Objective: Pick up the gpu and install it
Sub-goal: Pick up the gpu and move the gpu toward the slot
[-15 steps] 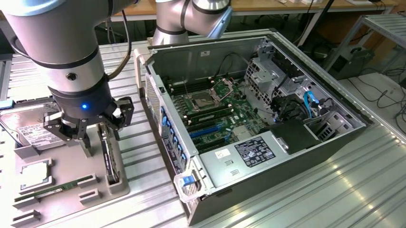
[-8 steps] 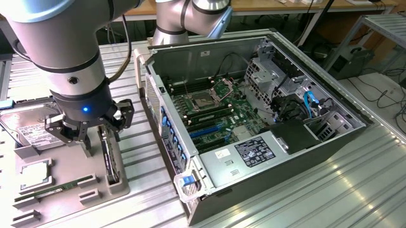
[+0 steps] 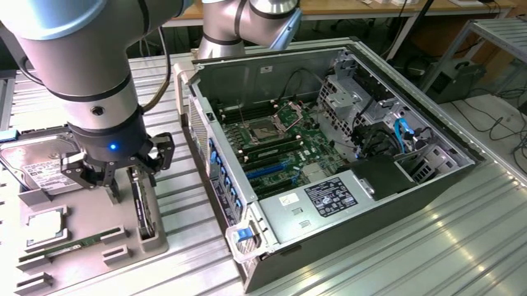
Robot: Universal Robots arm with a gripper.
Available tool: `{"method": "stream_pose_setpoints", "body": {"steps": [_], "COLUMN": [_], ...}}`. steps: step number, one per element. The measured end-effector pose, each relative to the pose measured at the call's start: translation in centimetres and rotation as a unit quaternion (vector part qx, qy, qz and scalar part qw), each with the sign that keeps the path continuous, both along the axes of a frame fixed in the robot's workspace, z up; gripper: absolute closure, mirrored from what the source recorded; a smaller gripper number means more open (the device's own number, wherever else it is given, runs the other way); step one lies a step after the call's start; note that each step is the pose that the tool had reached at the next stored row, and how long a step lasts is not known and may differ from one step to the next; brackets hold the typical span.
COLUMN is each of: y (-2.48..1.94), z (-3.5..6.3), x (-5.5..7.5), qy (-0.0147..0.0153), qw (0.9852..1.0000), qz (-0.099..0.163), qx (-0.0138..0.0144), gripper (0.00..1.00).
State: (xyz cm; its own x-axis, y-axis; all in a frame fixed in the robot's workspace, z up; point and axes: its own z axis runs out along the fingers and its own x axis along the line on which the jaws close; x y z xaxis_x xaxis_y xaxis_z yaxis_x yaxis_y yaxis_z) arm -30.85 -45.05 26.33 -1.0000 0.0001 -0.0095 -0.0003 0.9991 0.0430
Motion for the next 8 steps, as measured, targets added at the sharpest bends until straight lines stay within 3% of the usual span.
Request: {"method": "stream_pose_setpoints", "body": {"steps": [8], "y": [-0.10], "z": [-0.66], "x": [0.00], "qy": [0.0000], "qw": [1.0000], "qz": [0.000], "qx": [0.0000], "gripper": [0.40]}}
